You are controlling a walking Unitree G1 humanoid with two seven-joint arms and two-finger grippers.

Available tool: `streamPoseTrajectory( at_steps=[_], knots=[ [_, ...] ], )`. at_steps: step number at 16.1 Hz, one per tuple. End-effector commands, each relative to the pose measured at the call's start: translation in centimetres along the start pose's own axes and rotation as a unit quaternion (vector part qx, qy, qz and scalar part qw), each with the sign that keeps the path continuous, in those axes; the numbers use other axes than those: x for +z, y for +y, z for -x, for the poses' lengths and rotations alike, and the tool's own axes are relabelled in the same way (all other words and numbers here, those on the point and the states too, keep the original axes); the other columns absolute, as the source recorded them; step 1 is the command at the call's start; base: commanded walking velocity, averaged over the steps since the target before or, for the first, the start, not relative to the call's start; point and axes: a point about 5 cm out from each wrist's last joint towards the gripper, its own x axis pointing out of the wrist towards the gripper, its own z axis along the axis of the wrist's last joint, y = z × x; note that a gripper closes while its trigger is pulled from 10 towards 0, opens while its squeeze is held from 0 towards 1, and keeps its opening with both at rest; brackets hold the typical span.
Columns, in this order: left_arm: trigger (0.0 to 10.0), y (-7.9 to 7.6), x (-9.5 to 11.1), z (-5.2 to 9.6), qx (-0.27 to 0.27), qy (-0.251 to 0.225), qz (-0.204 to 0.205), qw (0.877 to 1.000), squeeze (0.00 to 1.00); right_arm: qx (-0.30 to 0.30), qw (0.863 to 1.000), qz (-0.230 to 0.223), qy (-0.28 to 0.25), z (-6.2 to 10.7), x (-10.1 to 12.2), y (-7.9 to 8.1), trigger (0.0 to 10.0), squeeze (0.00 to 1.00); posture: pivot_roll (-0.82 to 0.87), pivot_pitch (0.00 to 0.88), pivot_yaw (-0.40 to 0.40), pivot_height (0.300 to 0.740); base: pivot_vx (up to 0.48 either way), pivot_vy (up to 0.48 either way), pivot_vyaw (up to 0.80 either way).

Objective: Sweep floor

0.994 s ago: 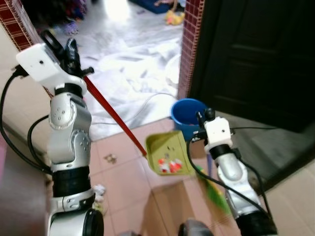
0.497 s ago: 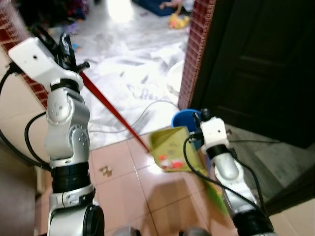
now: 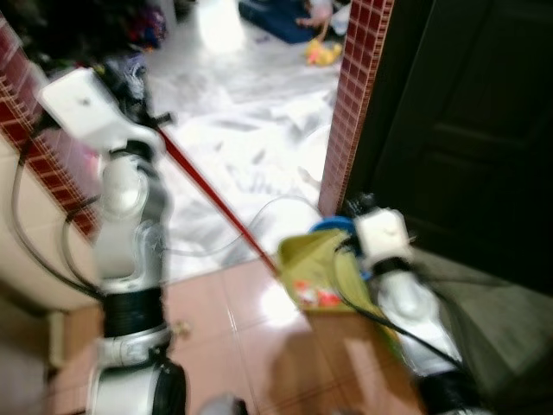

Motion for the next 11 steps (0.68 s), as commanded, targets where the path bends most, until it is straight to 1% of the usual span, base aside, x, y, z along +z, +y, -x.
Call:
streamPoseTrajectory(
  at_steps=[1,9,11],
  knots=[
    [10.0,-1.19,1.35,-0.08,-0.019,-0.031,0.009,0.999,0.0,-0.008,1.0,0.008,-0.02,-0.26,0.68,-0.75,10.0,0.0,-0.06,0.0,0.062,0.74,0.469,0.0,0.0],
    [10.0,-1.14,1.22,0.0,-0.018,-0.029,0.004,0.999,0.0,-0.004,1.0,0.009,-0.021,-0.33,0.64,-0.49,10.0,0.0,-0.05,0.0,0.059,0.74,0.467,0.0,0.0],
    [10.0,-1.55,0.63,0.35,-0.03,-0.02,-0.005,0.999,0.0,-0.003,1.0,0.009,-0.021,-0.33,0.6,-0.49,10.0,0.0,-0.05,0.0,0.057,0.74,0.0,0.0,0.0]
  ],
)
